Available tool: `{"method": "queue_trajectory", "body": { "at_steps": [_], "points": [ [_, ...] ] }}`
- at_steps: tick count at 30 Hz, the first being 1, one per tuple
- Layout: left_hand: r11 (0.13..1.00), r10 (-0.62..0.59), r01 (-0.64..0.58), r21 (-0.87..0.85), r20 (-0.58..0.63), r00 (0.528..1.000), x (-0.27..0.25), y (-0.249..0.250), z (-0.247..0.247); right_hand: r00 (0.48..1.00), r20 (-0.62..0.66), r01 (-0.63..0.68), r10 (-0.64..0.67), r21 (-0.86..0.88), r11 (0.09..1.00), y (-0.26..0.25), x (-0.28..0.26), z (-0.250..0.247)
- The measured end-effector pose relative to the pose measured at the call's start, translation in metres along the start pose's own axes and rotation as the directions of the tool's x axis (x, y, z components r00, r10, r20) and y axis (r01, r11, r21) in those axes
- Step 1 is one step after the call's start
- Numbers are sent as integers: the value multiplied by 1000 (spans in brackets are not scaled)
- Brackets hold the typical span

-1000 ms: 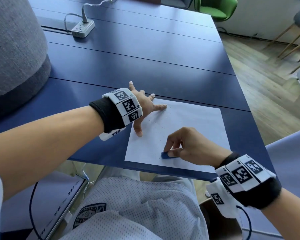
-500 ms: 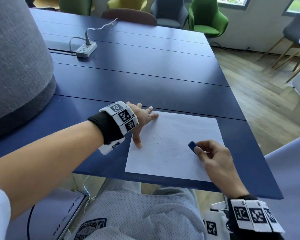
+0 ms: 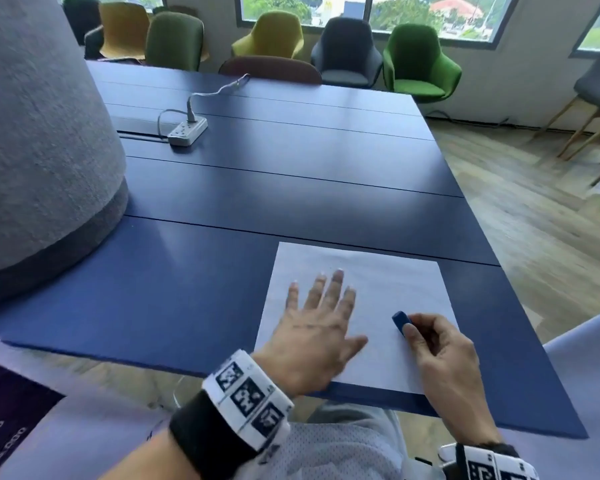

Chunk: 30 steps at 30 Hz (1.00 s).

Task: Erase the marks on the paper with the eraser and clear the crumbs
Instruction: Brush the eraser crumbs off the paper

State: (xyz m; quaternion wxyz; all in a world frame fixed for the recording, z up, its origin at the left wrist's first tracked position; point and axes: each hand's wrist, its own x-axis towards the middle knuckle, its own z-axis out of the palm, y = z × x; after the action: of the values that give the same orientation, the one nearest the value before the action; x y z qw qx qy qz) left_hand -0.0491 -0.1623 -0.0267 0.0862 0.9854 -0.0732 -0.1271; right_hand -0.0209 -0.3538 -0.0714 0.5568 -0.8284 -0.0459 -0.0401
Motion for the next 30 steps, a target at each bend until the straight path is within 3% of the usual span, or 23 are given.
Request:
{"method": "queue_trajectory", "body": {
  "at_steps": [4, 7, 9, 11, 14, 15, 17, 20, 22, 26, 27, 28, 30],
  "points": [
    [996, 63, -67, -63, -63, 996, 12, 35, 42, 1000, -1, -16, 16, 41, 999, 3, -1, -1],
    [998, 41, -44, -42, -85, 996, 11, 28, 56, 999, 6, -44, 44, 70, 997, 2, -1, 0],
    [999, -32, 32, -8, -164, 986, 7, 4, 55, 999, 4, -42, 42, 60, 997, 0, 0, 2],
    [985, -154, 169, 29, -281, 947, -1, -30, 54, 999, 1, -38, 38, 45, 998, 0, 0, 2],
    [927, -354, 374, 36, -252, 901, -18, -65, 56, 999, -10, -32, 32, 12, 999, 1, -1, 1],
    [936, -334, 351, 9, -286, 898, -21, -63, 62, 999, -17, -31, 31, 5, 1000, 2, -1, 1],
    [982, -182, 190, -4, -318, 931, -19, -35, 68, 999, -28, -30, 30, 4, 1000, 1, -1, -1],
    [999, 13, -8, 33, -171, 985, -20, 10, 62, 999, -19, -33, 33, -5, 999, 0, -2, -1],
    [999, -51, 52, 12, -73, 996, -26, 4, 58, 999, -12, -37, 37, -6, 999, -2, -2, -1],
    [944, -317, 329, 19, -217, 923, -41, -48, 68, 999, -10, -42, 42, -1, 999, -1, -2, 0],
    [943, -333, 329, -54, -207, 920, -44, -43, 67, 999, -12, -43, 43, -2, 999, -1, -2, 0],
    [960, -279, 270, -69, -251, 927, -44, -34, 69, 999, -16, -44, 44, 0, 999, -1, -2, 0],
    [999, -44, 44, -6, -231, 972, -43, -9, 64, 999, -23, -43, 43, -4, 999, -1, -2, 0]
  ]
}}
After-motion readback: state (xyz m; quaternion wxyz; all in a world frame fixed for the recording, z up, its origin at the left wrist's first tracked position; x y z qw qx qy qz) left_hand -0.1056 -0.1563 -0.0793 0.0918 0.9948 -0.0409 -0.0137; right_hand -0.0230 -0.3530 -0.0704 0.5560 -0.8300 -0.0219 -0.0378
